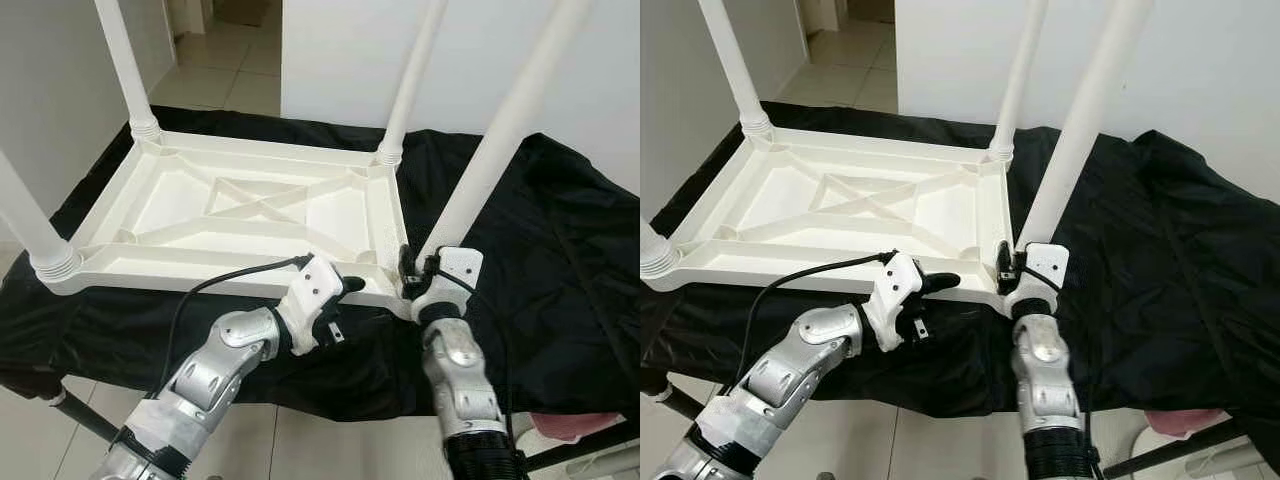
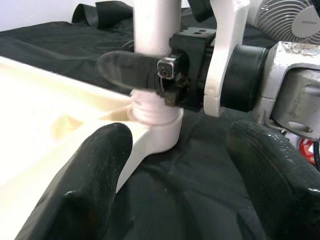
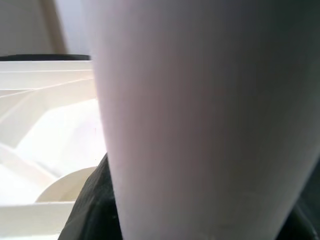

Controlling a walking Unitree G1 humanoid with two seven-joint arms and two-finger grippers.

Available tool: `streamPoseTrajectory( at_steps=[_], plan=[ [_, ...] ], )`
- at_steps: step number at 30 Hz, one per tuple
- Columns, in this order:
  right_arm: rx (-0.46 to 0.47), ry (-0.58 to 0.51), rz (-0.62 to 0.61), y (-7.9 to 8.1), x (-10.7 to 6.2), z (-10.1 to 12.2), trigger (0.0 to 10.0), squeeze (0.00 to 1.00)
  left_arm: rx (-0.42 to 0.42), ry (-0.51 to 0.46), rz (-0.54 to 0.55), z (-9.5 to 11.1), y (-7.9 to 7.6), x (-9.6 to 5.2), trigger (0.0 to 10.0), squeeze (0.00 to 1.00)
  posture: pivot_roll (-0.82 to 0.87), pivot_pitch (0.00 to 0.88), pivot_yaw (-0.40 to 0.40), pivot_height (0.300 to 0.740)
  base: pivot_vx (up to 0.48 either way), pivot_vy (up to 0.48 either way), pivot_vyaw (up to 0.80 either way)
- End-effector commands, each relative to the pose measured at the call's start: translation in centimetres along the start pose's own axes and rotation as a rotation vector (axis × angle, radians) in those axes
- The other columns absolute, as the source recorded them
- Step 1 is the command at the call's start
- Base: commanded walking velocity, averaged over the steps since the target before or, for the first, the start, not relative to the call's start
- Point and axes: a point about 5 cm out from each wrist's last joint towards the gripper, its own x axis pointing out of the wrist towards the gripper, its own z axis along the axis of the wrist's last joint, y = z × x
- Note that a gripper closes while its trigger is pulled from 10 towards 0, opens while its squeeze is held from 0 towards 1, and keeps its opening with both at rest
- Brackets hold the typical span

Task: Building children table

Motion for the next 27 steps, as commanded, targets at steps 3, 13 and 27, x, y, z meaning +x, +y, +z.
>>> streamPoseTrajectory(
  at_steps=[3, 13, 27],
  plan=[
    [0.004, 0.045, -0.045, 0.3, -0.3, -0.9, 10.0, 0.00, 0.008, -0.002, -0.083, 0.4, -0.3, 0.2, 10.0, 0.00, -0.02, 0.000, -0.069, 0.740, 0.000, 0.000, 0.00],
    [0.008, 0.019, -0.052, -0.5, 0.4, 0.1, 10.0, 0.00, 0.018, -0.001, -0.073, 0.6, 0.1, 0.0, 10.0, 0.00, -0.02, 0.000, -0.053, 0.740, 0.000, 0.000, 0.00],
    [0.054, 0.041, -0.103, 0.5, 0.6, -0.1, 10.0, 0.00, 0.021, -0.006, -0.058, 0.7, 0.3, 0.0, 10.0, 0.00, -0.01, 0.000, -0.063, 0.740, 0.000, 0.000, 0.00]
  ],
)
